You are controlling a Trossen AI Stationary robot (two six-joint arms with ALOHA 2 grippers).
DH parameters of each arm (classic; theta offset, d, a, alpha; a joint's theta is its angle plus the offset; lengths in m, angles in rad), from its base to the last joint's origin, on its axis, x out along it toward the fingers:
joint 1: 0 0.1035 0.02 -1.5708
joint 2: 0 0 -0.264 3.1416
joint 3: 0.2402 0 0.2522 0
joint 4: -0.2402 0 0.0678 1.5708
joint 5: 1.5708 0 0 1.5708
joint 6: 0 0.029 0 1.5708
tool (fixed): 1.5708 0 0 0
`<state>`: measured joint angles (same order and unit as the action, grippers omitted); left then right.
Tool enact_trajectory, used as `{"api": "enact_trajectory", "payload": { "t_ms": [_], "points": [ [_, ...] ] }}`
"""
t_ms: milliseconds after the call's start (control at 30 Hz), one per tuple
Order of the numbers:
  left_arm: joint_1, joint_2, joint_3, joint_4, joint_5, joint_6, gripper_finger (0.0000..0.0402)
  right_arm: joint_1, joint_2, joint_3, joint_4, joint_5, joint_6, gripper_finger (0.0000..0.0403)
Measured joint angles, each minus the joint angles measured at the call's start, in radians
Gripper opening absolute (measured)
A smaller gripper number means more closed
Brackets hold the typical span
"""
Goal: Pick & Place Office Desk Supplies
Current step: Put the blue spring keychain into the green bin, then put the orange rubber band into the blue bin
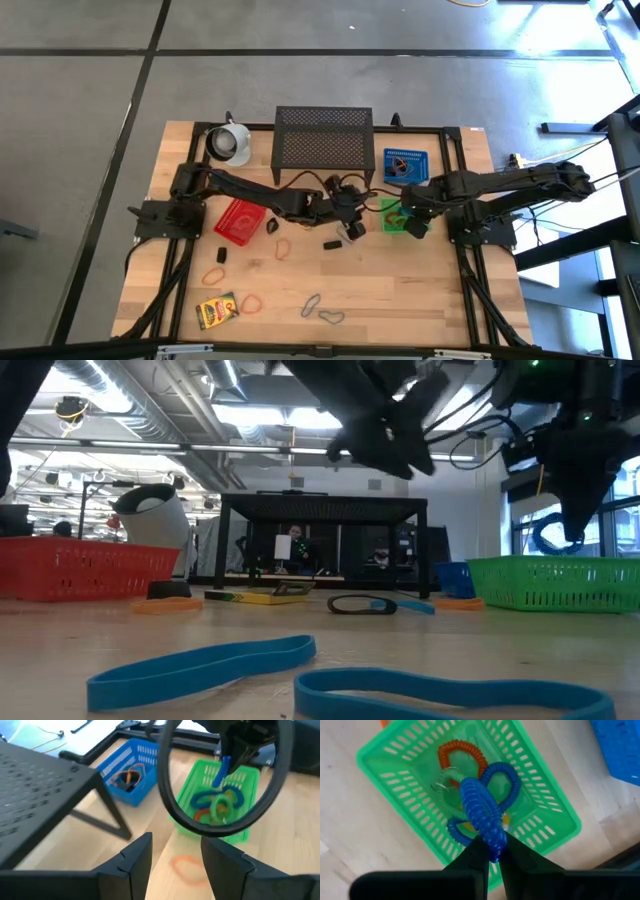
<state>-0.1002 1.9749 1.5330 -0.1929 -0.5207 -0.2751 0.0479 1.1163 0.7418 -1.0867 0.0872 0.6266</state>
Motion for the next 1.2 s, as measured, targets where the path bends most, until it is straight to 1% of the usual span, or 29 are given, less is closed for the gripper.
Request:
{"api": "enact_trajectory", "payload": {
  "t_ms": [133, 233, 333, 400, 533, 633, 700, 867, 1000, 1067, 1200],
  "points": [
    [0.0, -0.06, 0.0, -0.157, 0.027, -0.005, 0.0162, 0.0, 0.034, 0.0, 0.04, -0.001, 0.048, 0.0037],
    [-0.003, -0.099, 0.0, -0.29, 0.054, -0.044, 0.0162, 0.0, 0.05, 0.0, 0.062, -0.013, 0.08, 0.0057],
    [-0.004, -0.139, 0.0, -0.42, 0.104, -0.096, 0.0162, 0.0, 0.056, 0.0, 0.064, -0.024, 0.113, 0.009],
    [-0.004, -0.16, 0.0, -0.504, 0.155, -0.12, 0.0162, 0.0, 0.056, 0.0, 0.065, -0.024, 0.146, 0.0117],
    [-0.011, -0.189, 0.0, -0.673, 0.244, -0.126, 0.0162, 0.0, 0.052, 0.0, 0.064, -0.022, 0.22, 0.0173],
    [-0.033, -0.206, 0.0, -0.792, 0.263, -0.126, 0.0162, 0.001, 0.052, 0.002, 0.062, -0.02, 0.271, 0.0208],
    [-0.057, -0.218, -0.016, -0.848, 0.272, -0.124, 0.0162, 0.004, 0.052, 0.014, 0.058, -0.018, 0.3, 0.0223],
    [-0.136, -0.277, -0.11, -0.876, 0.318, -0.146, 0.0161, 0.02, 0.052, 0.071, 0.061, 0.017, 0.339, 0.0235],
    [-0.202, -0.332, -0.217, -0.857, 0.335, -0.236, 0.0162, 0.035, 0.052, 0.125, 0.062, 0.057, 0.361, 0.023],
    [-0.232, -0.353, -0.278, -0.824, 0.359, -0.292, 0.0161, 0.038, 0.052, 0.148, 0.062, 0.064, 0.361, 0.0227],
    [-0.308, -0.387, -0.401, -0.686, 0.421, -0.368, 0.0161, 0.039, 0.052, 0.175, 0.074, 0.066, 0.363, 0.0221]
  ]
}}
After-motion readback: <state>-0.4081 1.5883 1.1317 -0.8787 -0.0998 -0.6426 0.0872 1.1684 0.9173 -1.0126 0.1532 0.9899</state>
